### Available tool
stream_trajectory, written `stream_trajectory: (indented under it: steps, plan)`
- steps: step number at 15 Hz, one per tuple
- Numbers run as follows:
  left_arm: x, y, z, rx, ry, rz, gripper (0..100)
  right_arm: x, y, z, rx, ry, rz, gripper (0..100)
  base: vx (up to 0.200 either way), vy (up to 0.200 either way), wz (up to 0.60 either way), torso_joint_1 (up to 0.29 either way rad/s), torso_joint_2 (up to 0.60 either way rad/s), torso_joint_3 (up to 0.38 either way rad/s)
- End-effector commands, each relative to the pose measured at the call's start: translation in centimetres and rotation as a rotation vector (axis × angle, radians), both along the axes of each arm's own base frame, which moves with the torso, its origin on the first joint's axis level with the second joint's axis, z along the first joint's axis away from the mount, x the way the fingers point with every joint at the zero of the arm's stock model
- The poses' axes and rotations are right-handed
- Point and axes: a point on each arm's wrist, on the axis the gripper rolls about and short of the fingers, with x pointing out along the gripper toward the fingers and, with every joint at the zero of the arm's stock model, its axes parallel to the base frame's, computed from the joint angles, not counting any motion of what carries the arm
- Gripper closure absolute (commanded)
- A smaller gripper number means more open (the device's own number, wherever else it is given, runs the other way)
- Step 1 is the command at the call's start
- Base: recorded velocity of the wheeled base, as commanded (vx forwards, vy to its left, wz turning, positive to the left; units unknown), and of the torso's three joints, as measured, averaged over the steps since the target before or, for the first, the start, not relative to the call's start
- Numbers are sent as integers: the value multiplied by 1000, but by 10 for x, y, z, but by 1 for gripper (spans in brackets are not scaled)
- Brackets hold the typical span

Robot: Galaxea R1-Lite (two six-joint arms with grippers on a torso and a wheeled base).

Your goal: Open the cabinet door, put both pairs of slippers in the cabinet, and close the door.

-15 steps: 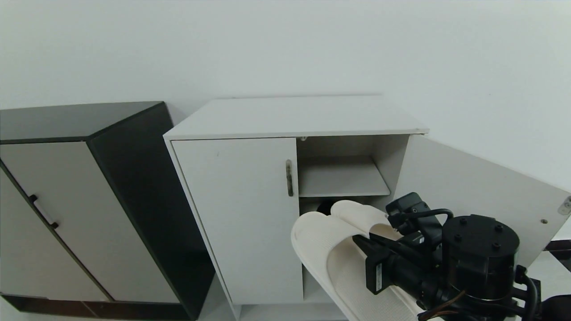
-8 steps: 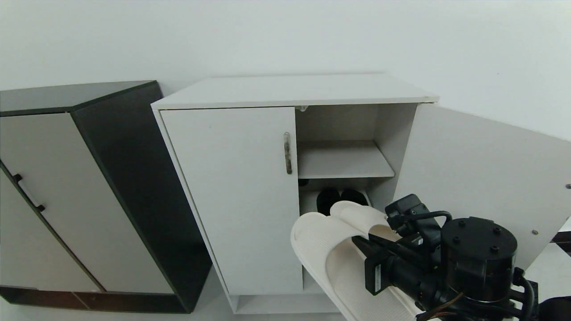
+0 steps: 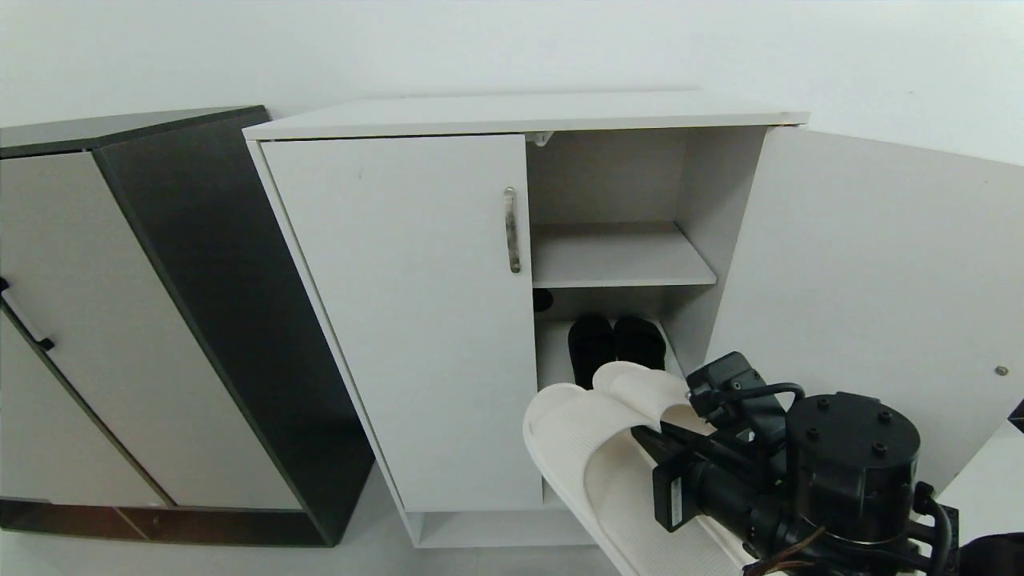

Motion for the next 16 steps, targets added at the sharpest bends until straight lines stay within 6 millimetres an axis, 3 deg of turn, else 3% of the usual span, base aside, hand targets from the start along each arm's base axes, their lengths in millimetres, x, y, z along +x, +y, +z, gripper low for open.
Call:
stream_trajectory:
  steps: [1, 3, 4, 5, 10, 12, 16]
  plan:
    - [0, 0, 0, -1, 1, 1, 100, 0, -1, -2, -22, -13, 3, 100, 0, 0, 0, -22, 76, 36]
    - [0, 0, 0, -1, 1, 1, 100, 5, 4, 0, -41, -49, -47, 100, 0, 0, 0, 0, 0, 0]
    - [0, 0, 0, -1, 1, 1, 100, 15, 11, 8, -46, -67, -151, 100, 0, 0, 0, 0, 0, 0]
    - [0, 0, 0, -1, 1, 1, 100, 25, 15, 17, -60, -57, -254, 100, 0, 0, 0, 0, 0, 0]
    - [0, 0, 0, -1, 1, 1, 100, 31, 26, 73, 49, 125, -445, 100, 0, 0, 0, 0, 0, 0]
    - [0, 0, 0, 1, 1, 1, 100, 37, 33, 75, 55, 96, -519, 100, 0, 0, 0, 0, 0, 0]
    - [0, 0, 0, 1, 1, 1, 100, 35, 36, 75, 46, 82, -505, 100, 0, 0, 0, 0, 0, 0]
